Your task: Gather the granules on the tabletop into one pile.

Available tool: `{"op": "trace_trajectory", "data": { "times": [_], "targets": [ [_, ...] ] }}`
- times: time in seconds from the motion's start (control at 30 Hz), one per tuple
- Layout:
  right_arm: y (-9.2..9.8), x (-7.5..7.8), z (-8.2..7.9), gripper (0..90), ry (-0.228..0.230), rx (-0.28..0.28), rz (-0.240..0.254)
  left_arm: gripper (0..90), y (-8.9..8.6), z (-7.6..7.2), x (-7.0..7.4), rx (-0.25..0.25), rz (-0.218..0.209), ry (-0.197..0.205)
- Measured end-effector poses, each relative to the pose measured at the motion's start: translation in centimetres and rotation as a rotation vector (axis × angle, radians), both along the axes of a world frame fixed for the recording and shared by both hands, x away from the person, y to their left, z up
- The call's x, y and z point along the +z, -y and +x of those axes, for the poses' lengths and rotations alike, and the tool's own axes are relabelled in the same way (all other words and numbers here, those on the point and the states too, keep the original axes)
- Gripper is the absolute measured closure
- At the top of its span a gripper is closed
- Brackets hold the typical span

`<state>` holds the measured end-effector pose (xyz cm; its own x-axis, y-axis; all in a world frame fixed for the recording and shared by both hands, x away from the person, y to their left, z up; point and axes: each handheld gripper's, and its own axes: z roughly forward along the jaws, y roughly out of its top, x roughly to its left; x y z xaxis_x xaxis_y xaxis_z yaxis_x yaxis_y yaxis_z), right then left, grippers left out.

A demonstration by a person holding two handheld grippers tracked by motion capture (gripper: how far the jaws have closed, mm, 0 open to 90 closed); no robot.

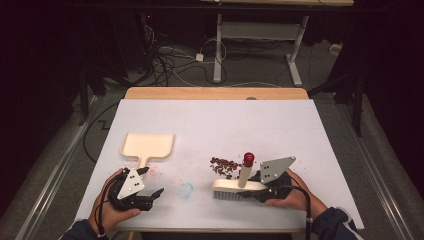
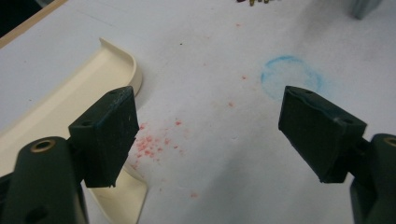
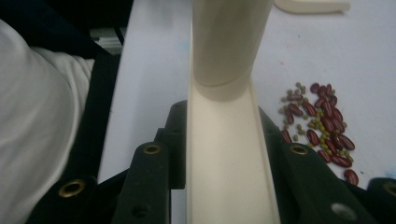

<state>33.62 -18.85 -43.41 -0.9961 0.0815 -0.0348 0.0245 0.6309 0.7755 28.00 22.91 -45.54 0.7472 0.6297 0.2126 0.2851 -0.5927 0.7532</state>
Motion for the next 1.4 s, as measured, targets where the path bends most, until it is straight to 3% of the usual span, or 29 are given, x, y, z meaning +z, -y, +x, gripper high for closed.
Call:
{"op": "trace_trajectory", "data": {
  "times": [0.03, 0.13, 0.17, 0.23, 0.37, 0.47, 0.6, 0.87, 0.93, 1.07, 1.1, 1.17, 1.4],
  "targets": [
    [0.2, -0.3, 1.1, 67.5, -0.022, -0.006, 0.017, 19.0, 0.0, 0.1, 0.0, -0.005, 0.003, 0.005],
    [0.3, -0.2, 2.4, 67.5, -0.006, -0.018, 0.006, 19.0, 0.0, 0.2, -0.1, -0.008, 0.001, -0.002],
    [0.2, -0.4, 3.6, 67.5, 0.0, -0.055, 0.027, 19.0, 0.0, 0.1, 0.0, -0.008, -0.005, -0.004],
    [0.0, -0.6, 4.9, 67.3, -0.017, -0.067, 0.042, 19.0, 0.0, 0.1, 0.0, -0.008, -0.009, 0.0],
    [-0.7, -0.9, 6.2, 67.0, -0.013, -0.087, 0.043, 19.0, 0.0, 0.1, 0.0, -0.013, -0.01, -0.001],
    [-1.1, -0.7, 6.3, 67.1, -0.005, -0.097, 0.04, 19.0, 0.0, 0.1, -0.1, -0.016, -0.014, -0.015],
    [-1.3, -0.3, 6.4, 67.5, 0.026, -0.14, 0.046, 19.0, 0.0, 0.1, 0.0, -0.016, -0.014, -0.001],
    [-0.6, 1.1, 5.5, 67.4, 0.027, -0.203, 0.081, 19.0, 0.0, 0.0, 0.1, -0.018, -0.012, 0.002],
    [-0.3, 1.8, 4.9, 67.5, 0.043, -0.269, 0.09, 19.0, 0.0, -0.1, 0.1, -0.018, -0.011, 0.005],
    [0.4, 2.7, 4.0, 67.5, 0.058, -0.333, 0.103, 19.0, -0.1, -0.2, 0.2, -0.018, -0.01, 0.011],
    [1.0, 3.2, 3.5, 67.4, 0.075, -0.424, 0.116, 19.1, -0.1, -0.2, 0.2, -0.017, -0.011, 0.012],
    [1.5, 3.1, 2.9, 67.4, 0.095, -0.513, 0.129, 19.0, -0.1, -0.3, 0.3, -0.017, -0.01, 0.016],
    [2.8, 1.4, 2.3, 67.4, 0.118, -0.735, 0.036, 19.1, -0.2, -0.4, 0.4, -0.012, -0.013, 0.031]
  ]
}}
